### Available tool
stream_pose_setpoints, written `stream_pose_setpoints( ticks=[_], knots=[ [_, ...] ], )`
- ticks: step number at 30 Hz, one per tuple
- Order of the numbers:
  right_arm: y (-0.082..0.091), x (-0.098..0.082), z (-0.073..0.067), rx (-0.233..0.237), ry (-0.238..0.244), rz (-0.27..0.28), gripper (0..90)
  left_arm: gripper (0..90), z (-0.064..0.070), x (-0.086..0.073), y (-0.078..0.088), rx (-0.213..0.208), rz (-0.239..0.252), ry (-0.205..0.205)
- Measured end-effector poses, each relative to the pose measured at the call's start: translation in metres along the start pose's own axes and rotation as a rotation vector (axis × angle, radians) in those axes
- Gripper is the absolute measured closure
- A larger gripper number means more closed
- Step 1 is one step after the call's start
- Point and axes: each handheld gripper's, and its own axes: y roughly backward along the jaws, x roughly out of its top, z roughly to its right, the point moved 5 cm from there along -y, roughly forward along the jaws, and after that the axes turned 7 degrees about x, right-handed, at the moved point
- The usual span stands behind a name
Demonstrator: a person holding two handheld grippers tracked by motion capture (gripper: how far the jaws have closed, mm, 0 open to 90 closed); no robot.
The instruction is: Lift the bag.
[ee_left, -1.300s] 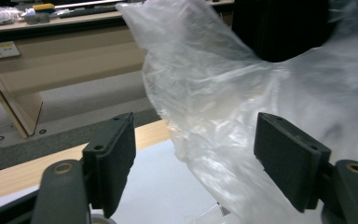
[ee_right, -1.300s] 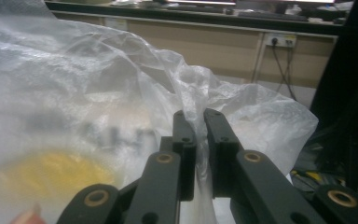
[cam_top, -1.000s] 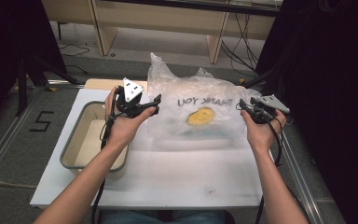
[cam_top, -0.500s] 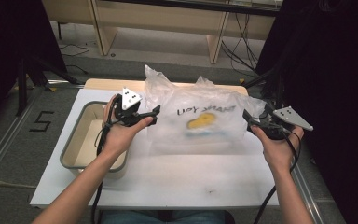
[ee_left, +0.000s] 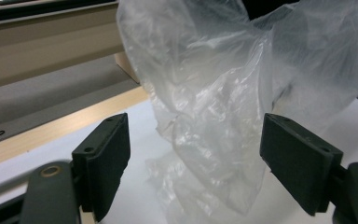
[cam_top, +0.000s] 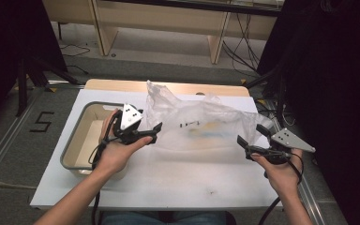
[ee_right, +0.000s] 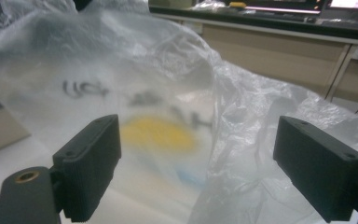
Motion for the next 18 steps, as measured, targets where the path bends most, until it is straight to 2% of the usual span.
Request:
stream_pose_setpoints(
  ticks=[3, 9, 12, 18],
  knots=[
    [0.007, -0.011, -0.001, 0.012, 0.012, -0.015, 16.4, 23.3, 0.0, -0.011, 0.01, -0.016, -0.011, -0.022],
    [0.01, -0.028, -0.004, 0.035, -0.008, -0.03, 17.0, 22.6, 0.001, -0.027, 0.026, -0.053, -0.034, -0.05],
    [0.005, -0.03, -0.006, 0.043, -0.008, -0.041, 17.3, 21.4, 0.002, -0.029, 0.029, -0.067, -0.038, -0.057],
    [0.004, -0.028, -0.006, 0.039, -0.007, -0.032, 17.7, 19.8, 0.0, -0.031, 0.032, -0.068, -0.032, -0.066]
  ],
)
